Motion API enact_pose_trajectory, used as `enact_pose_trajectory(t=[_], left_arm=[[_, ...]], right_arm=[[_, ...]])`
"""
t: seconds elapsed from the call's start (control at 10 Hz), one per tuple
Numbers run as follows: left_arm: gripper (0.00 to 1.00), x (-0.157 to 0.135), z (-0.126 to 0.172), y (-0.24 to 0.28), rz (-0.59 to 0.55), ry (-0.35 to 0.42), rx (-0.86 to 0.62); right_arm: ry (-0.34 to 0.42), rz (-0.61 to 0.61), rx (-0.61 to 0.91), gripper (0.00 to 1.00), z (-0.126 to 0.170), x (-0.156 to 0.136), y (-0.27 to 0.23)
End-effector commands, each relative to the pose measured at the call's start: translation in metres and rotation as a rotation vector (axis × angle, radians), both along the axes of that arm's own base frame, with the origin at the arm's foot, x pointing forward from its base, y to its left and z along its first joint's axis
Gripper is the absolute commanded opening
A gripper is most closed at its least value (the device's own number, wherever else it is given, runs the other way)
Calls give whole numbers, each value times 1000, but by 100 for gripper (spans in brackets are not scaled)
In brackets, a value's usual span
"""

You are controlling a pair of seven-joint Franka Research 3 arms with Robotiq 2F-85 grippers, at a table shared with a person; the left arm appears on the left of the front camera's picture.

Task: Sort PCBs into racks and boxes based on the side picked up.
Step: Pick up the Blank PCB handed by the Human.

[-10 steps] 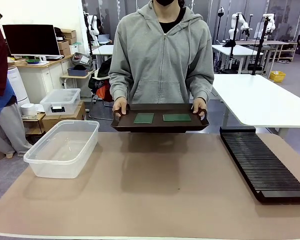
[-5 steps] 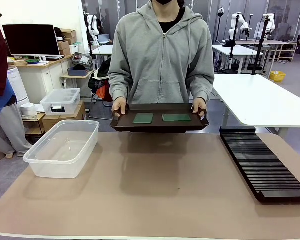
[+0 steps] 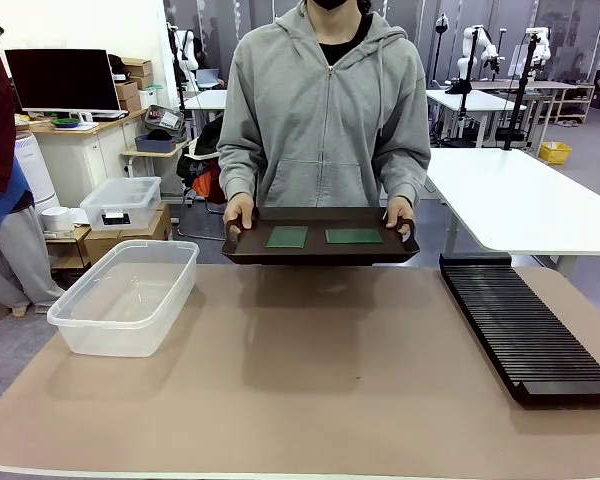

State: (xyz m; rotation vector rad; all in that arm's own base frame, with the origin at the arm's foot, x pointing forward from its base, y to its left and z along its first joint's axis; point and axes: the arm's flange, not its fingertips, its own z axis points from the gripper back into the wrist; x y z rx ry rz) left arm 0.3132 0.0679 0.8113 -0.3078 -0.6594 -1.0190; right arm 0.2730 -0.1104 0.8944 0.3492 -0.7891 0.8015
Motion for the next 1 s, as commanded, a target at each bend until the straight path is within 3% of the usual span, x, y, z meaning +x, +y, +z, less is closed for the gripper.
enact_pose_trajectory(t=[0.0, 0.9], left_arm=[[100, 1, 0, 0, 4, -5, -9], [100, 1, 0, 0, 4, -5, -9]], right_arm=[[-37, 0, -3, 100, -2, -2, 2], [-5, -9, -2, 100, 1, -3, -2]])
